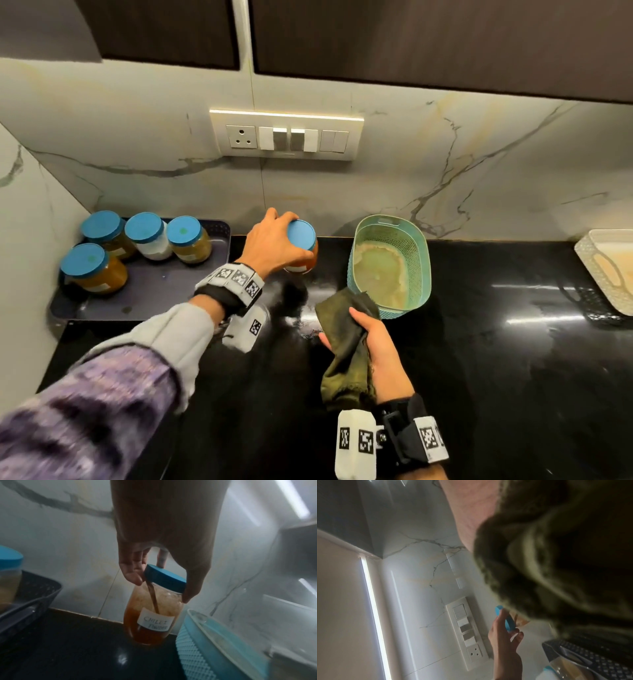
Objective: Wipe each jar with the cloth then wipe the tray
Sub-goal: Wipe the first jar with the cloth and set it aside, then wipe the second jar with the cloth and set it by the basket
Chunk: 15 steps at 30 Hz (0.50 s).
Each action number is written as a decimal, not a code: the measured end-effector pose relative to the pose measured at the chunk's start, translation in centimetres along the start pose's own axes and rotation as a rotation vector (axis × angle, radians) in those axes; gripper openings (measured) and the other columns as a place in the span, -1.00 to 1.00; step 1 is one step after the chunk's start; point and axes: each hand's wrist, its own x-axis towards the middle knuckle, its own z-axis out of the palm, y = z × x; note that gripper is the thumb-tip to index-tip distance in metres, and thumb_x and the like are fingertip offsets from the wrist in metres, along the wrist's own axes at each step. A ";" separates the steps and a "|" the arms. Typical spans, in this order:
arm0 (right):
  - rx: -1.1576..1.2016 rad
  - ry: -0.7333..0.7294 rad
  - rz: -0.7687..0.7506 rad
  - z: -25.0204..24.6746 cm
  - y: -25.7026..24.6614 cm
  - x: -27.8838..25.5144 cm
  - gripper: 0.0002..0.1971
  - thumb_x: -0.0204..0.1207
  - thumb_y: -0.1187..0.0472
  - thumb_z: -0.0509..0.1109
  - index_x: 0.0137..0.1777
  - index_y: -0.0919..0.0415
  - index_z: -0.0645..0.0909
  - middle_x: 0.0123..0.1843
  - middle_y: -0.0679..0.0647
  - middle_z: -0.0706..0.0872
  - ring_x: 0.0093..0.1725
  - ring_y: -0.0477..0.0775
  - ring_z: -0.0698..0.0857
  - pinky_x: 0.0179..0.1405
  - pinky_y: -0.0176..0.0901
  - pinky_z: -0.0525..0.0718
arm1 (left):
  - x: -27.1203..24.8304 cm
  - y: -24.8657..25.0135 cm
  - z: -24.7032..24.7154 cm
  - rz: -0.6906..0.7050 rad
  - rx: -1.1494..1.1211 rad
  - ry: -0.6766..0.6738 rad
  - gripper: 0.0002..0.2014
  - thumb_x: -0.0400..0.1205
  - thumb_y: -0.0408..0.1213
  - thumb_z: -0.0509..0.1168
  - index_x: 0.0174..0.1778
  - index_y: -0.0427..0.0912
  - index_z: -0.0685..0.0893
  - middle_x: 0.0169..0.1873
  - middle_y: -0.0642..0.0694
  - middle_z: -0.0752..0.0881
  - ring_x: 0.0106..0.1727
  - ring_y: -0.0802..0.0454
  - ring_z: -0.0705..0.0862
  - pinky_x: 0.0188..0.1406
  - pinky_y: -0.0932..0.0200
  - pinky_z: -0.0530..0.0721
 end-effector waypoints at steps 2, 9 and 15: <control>0.000 0.014 -0.023 -0.6 -0.4 0.1 -0.81 0.69 0.32 0.35 0.26 0.20 0.63 0.30 0.36 0.73 0.38 0.48 0.65 0.38 0.51 0.60 | 2.2 -0.1 1.9 -0.026 0.043 -0.022 -0.19 0.38 0.20 0.61 0.52 -0.05 0.59 0.22 -0.18 0.53 0.19 -0.36 0.72 0.23 -0.18 0.71; -0.095 0.117 -0.069 -3.4 -1.4 0.0 -0.89 0.66 0.33 0.42 0.14 0.24 0.62 0.33 0.41 0.69 0.33 0.50 0.67 0.10 0.36 0.77 | 7.0 0.4 7.8 -0.004 0.118 -0.050 -0.20 0.45 0.08 0.62 0.55 -0.18 0.55 0.32 -0.29 0.52 0.18 -0.46 0.72 0.19 -0.24 0.71; -0.147 0.174 -0.151 -5.4 -2.4 0.0 -0.77 0.65 0.35 0.43 0.28 0.35 0.65 0.26 0.41 0.75 0.27 0.49 0.73 0.06 0.33 0.79 | 9.1 1.2 9.5 0.009 0.093 0.008 -0.27 0.51 0.15 0.57 0.43 -0.27 0.55 0.33 -0.32 0.55 0.19 -0.48 0.72 0.16 -0.28 0.71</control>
